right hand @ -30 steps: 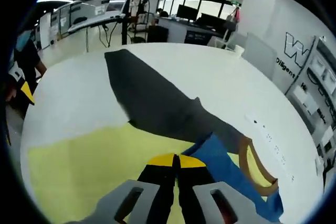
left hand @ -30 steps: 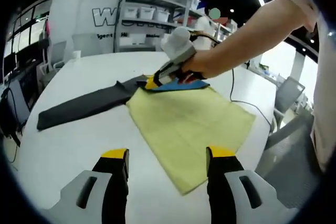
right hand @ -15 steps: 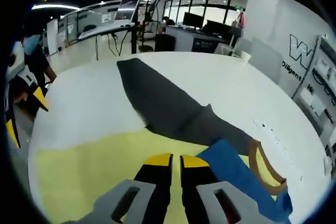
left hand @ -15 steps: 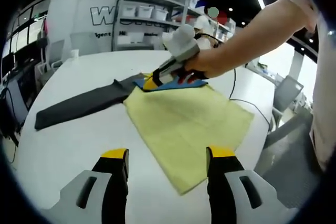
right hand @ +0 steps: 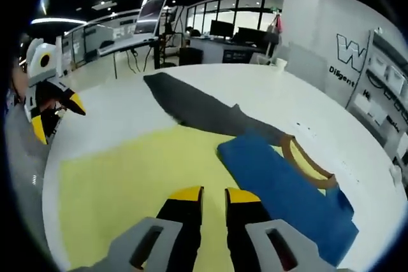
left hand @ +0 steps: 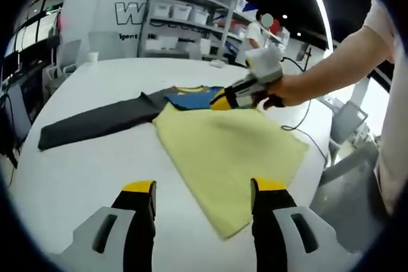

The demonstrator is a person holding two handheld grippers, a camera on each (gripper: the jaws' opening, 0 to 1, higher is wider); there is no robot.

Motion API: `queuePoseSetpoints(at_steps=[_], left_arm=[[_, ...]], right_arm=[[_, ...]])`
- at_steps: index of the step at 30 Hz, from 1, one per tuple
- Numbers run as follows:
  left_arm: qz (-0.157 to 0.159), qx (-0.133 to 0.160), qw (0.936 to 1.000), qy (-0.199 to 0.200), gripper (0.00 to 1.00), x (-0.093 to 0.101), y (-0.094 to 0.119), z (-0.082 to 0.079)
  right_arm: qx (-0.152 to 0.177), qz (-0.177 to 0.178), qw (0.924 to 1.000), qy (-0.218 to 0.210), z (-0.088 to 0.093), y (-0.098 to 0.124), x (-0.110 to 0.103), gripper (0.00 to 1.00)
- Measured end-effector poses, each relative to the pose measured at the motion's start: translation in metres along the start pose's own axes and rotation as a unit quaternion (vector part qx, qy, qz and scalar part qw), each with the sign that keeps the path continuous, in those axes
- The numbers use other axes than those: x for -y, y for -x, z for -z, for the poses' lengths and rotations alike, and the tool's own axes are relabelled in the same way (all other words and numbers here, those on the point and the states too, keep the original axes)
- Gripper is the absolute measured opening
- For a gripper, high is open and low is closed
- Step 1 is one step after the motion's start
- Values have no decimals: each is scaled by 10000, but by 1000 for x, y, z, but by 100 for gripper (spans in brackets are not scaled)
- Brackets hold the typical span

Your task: Fold the garment on the visible template until the final outline fits inside the template.

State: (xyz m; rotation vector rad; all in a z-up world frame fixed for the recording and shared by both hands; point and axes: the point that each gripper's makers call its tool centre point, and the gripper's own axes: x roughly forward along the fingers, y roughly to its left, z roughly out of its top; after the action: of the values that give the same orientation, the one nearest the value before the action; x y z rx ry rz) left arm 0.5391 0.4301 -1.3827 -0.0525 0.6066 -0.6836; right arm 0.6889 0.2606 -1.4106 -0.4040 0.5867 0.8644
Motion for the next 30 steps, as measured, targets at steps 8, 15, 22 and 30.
queuePoseSetpoints(at_steps=[8,15,22,30], left_arm=[[-87,-26,9998,164,57,-30,-8,-7],[-259,34,9988,424,56,-61,-11,-17],[-578,297,9928,1010,55,-102,-14,-28],[-1111,583,9801,1535,53,-162,-10,-37]], right_arm=[[121,67,9995,-289,16,27,4,15],[257,203,9976,-602,25,44,6,19],[313,289,9957,-821,35,58,4,20],[354,403,9936,-990,45,71,3,20]])
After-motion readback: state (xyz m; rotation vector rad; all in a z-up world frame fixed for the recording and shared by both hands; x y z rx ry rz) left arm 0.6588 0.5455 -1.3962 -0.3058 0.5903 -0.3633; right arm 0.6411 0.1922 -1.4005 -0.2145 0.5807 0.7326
